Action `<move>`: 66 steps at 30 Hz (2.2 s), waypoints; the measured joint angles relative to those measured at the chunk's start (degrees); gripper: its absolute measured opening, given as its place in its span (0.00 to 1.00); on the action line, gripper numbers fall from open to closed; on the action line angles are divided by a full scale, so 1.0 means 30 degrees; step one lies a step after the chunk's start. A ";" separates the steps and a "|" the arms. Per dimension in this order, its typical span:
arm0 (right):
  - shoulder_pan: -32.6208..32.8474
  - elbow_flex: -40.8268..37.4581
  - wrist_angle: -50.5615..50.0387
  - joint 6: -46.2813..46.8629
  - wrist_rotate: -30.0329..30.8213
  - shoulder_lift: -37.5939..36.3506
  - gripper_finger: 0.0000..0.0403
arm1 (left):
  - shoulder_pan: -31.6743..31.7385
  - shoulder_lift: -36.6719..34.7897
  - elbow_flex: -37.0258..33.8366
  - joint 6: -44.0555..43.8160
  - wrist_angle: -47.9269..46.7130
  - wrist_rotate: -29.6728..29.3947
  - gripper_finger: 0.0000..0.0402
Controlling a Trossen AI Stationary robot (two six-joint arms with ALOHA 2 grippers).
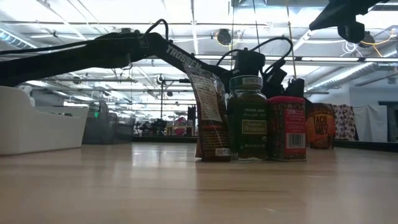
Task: Sort spices by type
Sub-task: Put the top orange seasoning pack into the top black bin
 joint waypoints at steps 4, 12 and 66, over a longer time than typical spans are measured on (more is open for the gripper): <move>0.0000 0.0001 0.0000 0.0000 0.0000 0.0000 0.00 | 0.0000 0.0000 0.0000 0.0000 -0.0029 0.0014 0.38; -0.0003 0.0001 0.0000 0.0000 0.0000 0.0000 0.00 | -0.0007 0.0000 0.0000 -0.0008 -0.0022 0.0029 0.24; -0.0004 -0.0003 -0.0015 0.0000 0.0007 -0.0007 0.00 | 0.4520 -1.1629 -0.0007 0.2855 -1.9029 0.1183 0.00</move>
